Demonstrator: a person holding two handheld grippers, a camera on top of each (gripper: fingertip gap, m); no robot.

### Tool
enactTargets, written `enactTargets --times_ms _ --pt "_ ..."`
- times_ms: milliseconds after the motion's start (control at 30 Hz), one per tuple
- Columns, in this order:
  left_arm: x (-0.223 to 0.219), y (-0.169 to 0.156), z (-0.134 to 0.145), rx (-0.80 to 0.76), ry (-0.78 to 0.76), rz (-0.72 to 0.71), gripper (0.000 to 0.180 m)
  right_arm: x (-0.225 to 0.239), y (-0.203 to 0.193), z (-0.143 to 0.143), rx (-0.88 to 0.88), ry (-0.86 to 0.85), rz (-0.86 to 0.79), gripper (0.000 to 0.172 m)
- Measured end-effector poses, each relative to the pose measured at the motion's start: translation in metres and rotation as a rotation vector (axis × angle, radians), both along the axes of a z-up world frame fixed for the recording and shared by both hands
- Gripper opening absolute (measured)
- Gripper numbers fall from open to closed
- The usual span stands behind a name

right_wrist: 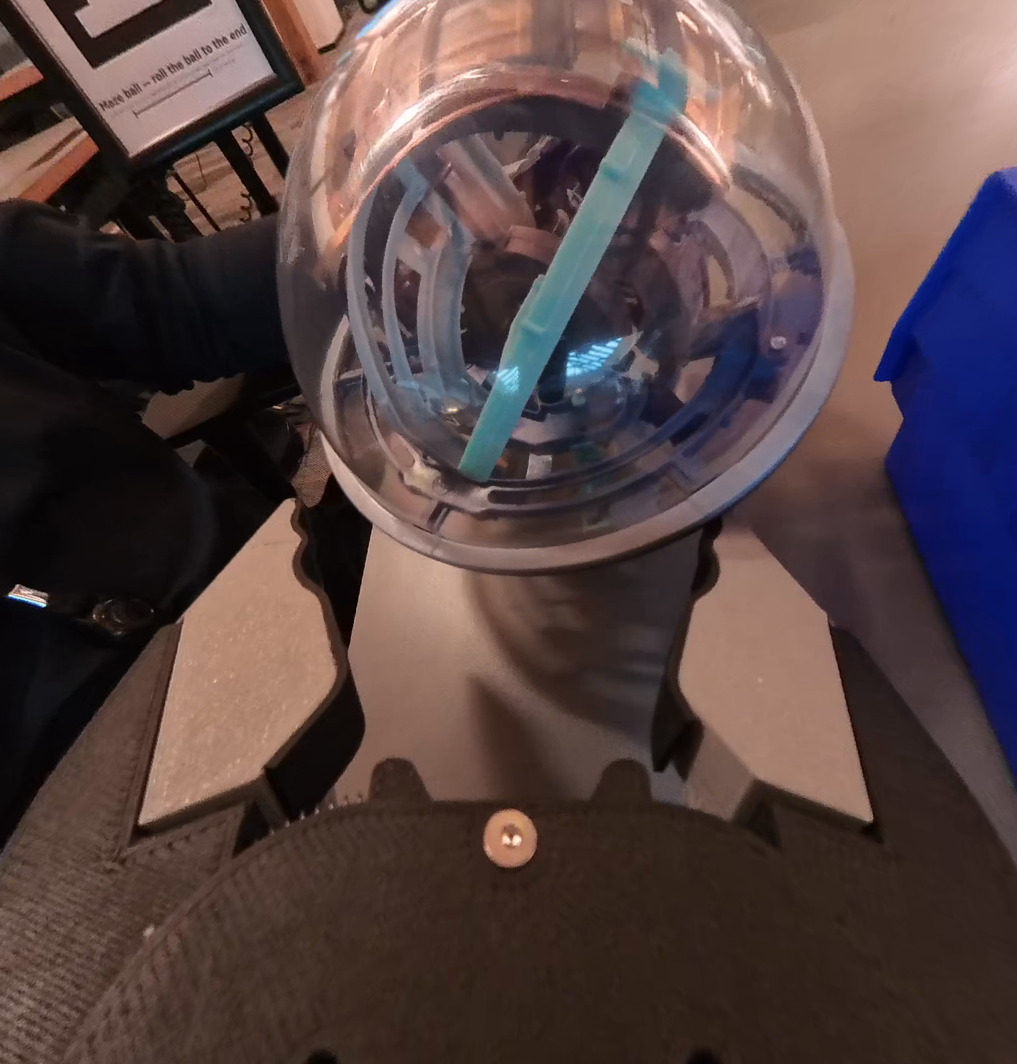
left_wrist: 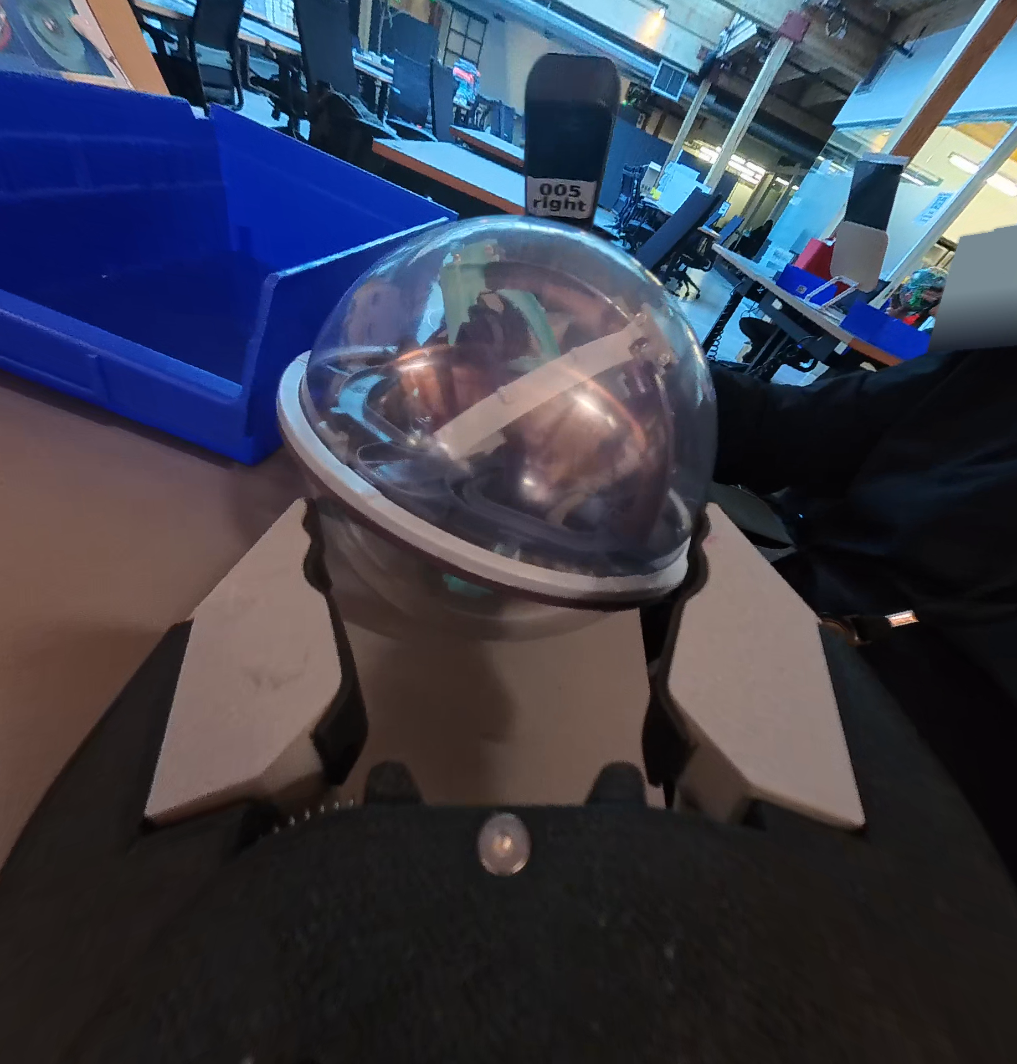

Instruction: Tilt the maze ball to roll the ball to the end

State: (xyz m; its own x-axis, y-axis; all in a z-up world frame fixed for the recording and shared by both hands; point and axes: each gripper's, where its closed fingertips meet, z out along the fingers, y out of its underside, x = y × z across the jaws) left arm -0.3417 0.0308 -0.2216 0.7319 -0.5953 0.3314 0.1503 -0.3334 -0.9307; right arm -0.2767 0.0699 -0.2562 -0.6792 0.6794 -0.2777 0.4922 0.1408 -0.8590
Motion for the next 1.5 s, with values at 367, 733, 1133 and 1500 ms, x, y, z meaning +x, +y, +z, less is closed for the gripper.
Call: enactTargets --times_ms 367,733,1133,1500 --pt "0.003 0.006 0.000 0.001 0.026 -0.055 0.124 -0.001 0.037 0.038 0.048 0.108 -0.070 0.122" --pt "0.003 0.013 -0.002 -0.005 0.020 -0.081 0.125 -0.031 0.011 0.051 0.095 0.130 0.047 0.130" --pt "-0.001 -0.003 -0.011 -0.022 0.089 -0.092 0.125 -0.030 0.012 0.047 0.095 0.153 0.013 0.132" --pt "0.014 0.005 -0.042 -0.089 0.401 0.014 0.128 -0.028 0.012 0.046 0.092 0.147 -0.056 0.132"
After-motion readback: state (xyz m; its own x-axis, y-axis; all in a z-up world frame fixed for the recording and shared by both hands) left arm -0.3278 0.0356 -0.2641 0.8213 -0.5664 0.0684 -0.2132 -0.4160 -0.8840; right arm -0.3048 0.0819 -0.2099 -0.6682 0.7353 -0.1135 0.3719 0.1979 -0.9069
